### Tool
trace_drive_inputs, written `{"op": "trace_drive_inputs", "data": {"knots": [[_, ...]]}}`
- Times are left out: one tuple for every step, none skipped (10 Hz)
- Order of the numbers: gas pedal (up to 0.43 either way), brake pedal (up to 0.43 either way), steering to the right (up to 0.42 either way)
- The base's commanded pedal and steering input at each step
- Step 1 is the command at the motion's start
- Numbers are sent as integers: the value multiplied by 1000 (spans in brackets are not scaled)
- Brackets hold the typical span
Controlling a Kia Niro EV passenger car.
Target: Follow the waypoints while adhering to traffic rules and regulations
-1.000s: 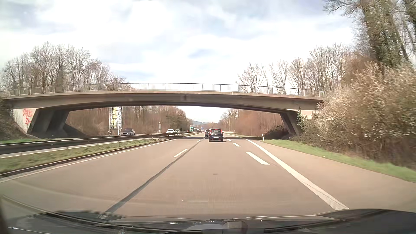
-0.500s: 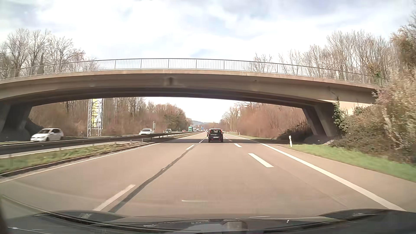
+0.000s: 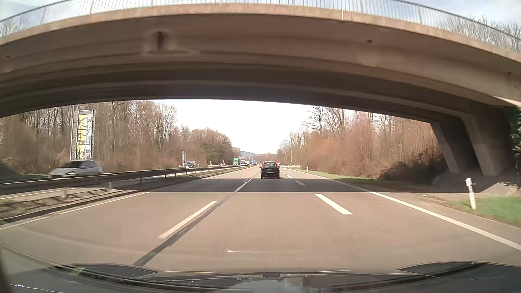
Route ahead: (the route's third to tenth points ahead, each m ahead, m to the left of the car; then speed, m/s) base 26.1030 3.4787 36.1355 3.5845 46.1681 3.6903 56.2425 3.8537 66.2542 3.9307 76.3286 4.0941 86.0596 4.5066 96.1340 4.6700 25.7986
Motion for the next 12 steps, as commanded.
{"op": "trace_drive_inputs", "data": {"knots": [[169,0,0],[157,0,0],[150,0,0],[118,0,1],[110,0,1],[110,0,1],[98,0,1],[98,0,1],[79,0,1],[59,0,1],[47,0,1],[47,0,1]]}}
